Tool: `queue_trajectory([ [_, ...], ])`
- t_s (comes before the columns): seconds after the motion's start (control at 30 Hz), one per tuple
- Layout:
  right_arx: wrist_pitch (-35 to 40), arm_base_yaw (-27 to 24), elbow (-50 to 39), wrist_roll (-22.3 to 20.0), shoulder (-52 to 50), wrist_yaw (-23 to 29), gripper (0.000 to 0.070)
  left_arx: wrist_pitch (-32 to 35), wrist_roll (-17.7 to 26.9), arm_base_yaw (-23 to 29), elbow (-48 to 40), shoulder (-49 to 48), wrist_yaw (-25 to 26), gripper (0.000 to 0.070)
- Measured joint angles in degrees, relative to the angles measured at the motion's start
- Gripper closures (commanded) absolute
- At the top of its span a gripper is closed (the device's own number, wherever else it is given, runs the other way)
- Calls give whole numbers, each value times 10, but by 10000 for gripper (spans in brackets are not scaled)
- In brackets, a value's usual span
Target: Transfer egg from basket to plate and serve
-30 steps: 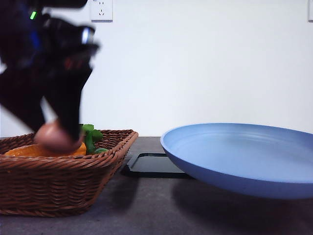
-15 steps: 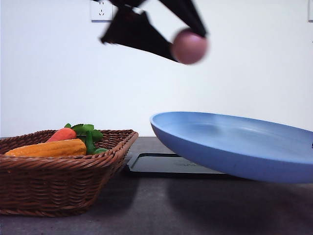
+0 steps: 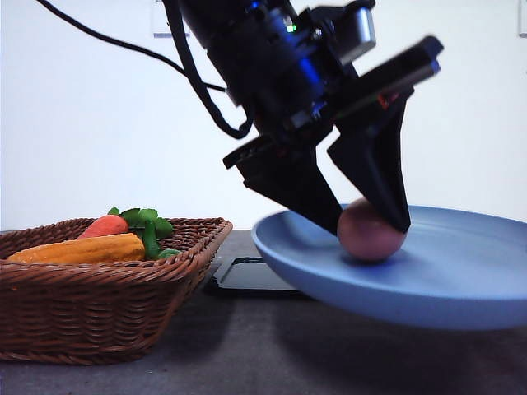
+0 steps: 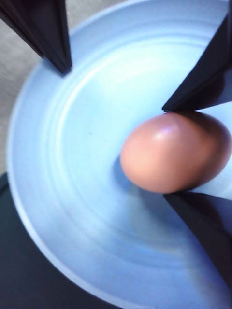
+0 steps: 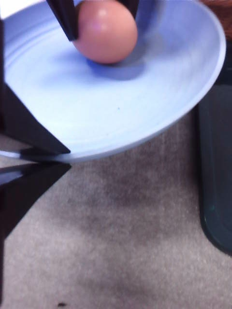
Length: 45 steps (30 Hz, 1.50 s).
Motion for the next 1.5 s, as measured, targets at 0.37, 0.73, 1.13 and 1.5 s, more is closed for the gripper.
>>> queue_trajectory([
  [0.37, -4, 0, 0, 0, 0, 0, 700, -1, 0, 0, 0, 1, 0, 240],
  [0.73, -18, 0, 1, 0, 47, 0, 700, -118, 7, 0, 67, -17, 0, 245],
  [1.13, -13, -2, 137, -35, 211, 41, 700, -163, 22, 0, 95, -190, -37, 294],
  [1.5, 4, -5, 338, -41, 414, 43, 700, -241, 24, 0, 95, -322, -152, 294],
])
